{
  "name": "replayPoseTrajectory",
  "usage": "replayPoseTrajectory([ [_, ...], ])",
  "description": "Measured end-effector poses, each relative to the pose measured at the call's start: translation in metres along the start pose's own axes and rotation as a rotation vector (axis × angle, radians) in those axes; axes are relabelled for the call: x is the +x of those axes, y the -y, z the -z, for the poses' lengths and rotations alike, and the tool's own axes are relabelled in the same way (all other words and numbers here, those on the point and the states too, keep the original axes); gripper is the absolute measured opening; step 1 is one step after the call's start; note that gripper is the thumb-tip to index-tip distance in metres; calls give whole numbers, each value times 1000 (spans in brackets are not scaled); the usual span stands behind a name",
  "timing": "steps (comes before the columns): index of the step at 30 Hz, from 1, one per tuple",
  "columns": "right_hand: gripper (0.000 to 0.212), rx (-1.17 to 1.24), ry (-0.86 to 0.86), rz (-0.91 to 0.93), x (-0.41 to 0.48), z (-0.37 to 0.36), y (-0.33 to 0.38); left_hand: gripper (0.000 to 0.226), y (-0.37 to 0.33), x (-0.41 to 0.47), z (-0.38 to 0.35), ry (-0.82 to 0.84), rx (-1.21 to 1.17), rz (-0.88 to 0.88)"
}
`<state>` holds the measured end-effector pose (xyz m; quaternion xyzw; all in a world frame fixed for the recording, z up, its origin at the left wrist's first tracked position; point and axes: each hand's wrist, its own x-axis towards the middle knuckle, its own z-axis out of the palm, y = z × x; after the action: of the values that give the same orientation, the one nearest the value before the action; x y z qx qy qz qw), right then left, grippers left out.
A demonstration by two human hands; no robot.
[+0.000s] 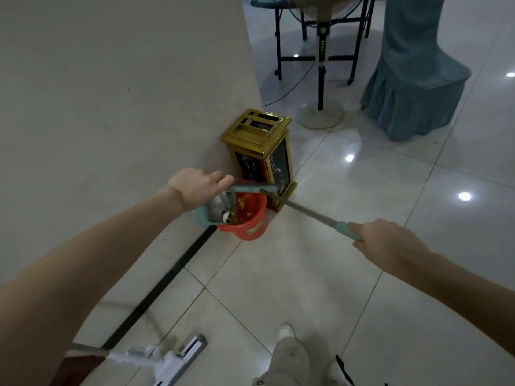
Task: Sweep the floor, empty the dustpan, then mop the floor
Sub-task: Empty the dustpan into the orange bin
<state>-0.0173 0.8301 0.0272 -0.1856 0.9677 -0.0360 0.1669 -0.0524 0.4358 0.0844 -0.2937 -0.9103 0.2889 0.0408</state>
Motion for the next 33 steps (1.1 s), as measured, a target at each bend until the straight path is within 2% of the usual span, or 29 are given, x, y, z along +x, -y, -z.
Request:
replayPoseTrajectory([
  [5,35,-41,0,-11,7,-4,17,47,-5,8,11,165,49,54],
  [9,37,-134,-21,6,8,-13,24,47,0,8,10,175,26,54],
  [16,30,-208,-7,-22,2,-21,25,50,-3,11,10,173,53,42],
  [20,26,-156,-10,-38,-6,-16,11,52,-3,9,7,174,42,57],
  [25,34,-36,-12,-22,-8,-8,1,52,-8,16,11,184,81,43],
  [33,35,-97,2,30,9,-21,46,53,-7,20,8,157,67,64],
])
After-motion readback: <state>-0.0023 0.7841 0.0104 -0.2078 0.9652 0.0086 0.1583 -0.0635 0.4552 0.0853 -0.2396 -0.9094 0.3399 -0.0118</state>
